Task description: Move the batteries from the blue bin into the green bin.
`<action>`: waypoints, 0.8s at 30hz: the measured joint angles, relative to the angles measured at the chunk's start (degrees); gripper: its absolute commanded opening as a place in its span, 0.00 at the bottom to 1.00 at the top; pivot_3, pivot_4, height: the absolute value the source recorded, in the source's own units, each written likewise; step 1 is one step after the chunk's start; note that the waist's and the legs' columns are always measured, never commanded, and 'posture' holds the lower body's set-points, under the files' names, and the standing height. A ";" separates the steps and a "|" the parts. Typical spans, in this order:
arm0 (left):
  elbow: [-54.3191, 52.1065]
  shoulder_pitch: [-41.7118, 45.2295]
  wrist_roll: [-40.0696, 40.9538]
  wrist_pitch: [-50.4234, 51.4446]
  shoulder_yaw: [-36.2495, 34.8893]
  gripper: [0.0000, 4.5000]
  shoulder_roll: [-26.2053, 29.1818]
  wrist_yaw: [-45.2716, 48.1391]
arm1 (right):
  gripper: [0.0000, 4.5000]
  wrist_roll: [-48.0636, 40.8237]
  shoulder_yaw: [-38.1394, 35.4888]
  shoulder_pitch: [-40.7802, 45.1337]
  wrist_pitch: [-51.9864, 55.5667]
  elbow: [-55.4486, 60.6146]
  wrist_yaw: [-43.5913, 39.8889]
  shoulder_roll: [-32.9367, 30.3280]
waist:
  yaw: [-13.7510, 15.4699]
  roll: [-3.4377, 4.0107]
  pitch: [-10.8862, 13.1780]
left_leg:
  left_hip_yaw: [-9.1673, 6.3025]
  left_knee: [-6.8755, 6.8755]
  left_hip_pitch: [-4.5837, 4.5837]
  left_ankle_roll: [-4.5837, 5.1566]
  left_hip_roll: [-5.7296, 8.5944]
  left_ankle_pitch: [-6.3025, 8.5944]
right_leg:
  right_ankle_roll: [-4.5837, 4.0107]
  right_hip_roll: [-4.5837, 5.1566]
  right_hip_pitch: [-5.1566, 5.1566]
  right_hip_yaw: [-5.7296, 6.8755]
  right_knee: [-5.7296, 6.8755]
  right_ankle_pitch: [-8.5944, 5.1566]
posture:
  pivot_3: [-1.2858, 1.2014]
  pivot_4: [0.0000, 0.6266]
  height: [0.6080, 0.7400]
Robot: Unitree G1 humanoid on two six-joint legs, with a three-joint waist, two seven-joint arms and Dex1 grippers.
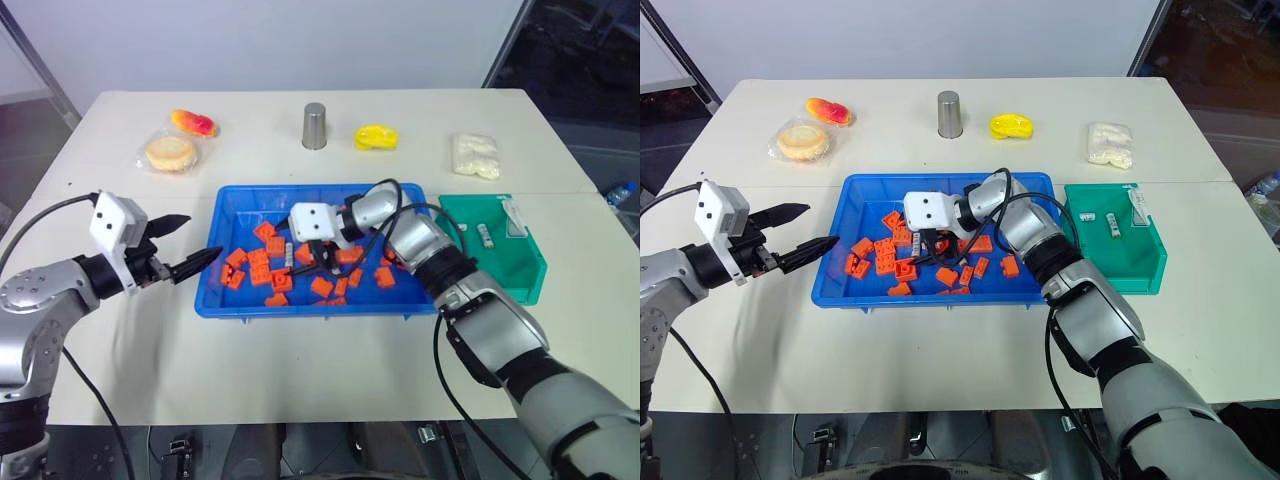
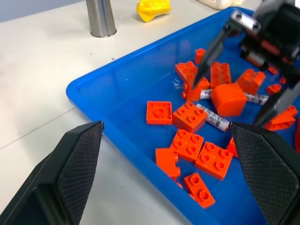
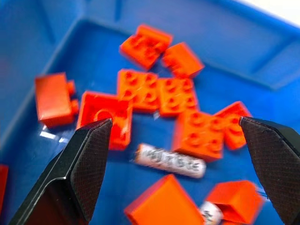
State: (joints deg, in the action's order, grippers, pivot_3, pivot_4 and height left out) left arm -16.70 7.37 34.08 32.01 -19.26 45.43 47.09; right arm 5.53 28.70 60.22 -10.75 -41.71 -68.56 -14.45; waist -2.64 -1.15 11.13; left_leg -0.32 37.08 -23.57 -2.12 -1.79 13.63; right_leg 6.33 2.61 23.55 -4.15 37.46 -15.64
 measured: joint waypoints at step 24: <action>-2.05 0.06 0.28 -0.15 0.03 1.00 -1.20 -3.53 | 0.99 4.08 -3.45 4.15 -3.84 -16.54 0.86 6.84 | -0.13 0.01 0.00 | -0.02 -0.04 0.03 -0.02 0.00 0.00 | -0.02 0.01 -0.02 0.01 0.01 0.01 | 0.52 0.24 1.00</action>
State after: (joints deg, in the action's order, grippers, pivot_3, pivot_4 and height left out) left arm -18.74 7.42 34.36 31.86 -19.22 44.23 43.56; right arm 9.62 25.25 64.37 -14.59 -58.25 -67.71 -7.61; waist -2.77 -1.14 11.14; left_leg -0.34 37.05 -23.53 -2.14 -1.78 13.63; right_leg 6.31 2.62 23.53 -4.14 37.47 -15.63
